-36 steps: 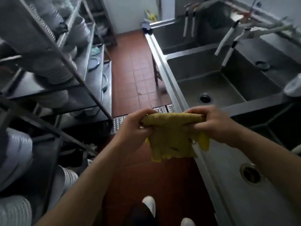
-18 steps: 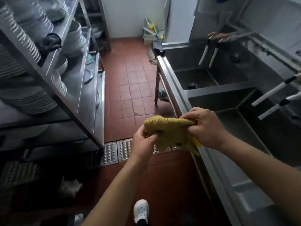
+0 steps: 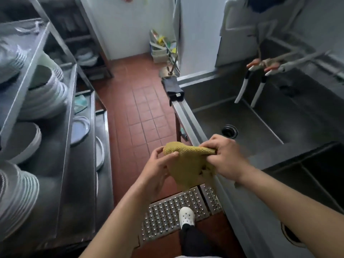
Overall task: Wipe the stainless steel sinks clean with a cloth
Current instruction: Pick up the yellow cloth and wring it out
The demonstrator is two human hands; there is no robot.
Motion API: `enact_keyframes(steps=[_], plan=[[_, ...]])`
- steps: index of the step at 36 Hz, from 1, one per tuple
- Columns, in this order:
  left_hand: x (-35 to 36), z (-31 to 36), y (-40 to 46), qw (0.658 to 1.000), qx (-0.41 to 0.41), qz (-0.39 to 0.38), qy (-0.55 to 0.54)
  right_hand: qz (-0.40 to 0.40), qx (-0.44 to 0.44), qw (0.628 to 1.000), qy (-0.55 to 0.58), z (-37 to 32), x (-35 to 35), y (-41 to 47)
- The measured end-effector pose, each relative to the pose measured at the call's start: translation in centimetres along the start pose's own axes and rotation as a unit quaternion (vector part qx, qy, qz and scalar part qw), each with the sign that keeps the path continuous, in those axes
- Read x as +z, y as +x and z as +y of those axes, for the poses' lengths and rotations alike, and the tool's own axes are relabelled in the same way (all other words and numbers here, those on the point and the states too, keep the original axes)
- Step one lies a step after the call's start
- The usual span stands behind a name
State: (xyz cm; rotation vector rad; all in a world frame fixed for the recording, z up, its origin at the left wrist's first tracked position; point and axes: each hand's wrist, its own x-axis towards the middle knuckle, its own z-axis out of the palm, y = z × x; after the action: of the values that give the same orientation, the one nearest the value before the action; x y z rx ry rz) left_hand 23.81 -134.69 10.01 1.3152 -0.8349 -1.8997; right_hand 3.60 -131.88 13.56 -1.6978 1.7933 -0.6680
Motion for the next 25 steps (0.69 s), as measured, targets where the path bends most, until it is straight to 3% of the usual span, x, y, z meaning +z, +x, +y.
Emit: enact_keyframes(steps=[7,13,18,22,25], plan=[[-0.6,7.7,10.8,1.0,0.008,-0.005,0.006,-0.034,0.021,0.999,0.005,0.0,-1.7,12.7],[-0.5,14.4,20.5,0.989,0.07,-0.08,0.101,-0.016,0.043,0.999,0.019,0.5,-3.3,22.7],[0.0,20.1,29.6,0.982,0.079,-0.134,0.105,0.035,0.085,0.995,0.046,0.7,-4.0,30.2],[0.8,25.1,37.2,0.96,0.029,-0.213,0.177,0.096,0.131,0.985,0.061,1.2,-4.9,36.2],[2.3,28.2,41.5,0.953,0.0,-0.248,0.173,0.159,0.162,0.972,0.068,1.5,-5.4,39.9]])
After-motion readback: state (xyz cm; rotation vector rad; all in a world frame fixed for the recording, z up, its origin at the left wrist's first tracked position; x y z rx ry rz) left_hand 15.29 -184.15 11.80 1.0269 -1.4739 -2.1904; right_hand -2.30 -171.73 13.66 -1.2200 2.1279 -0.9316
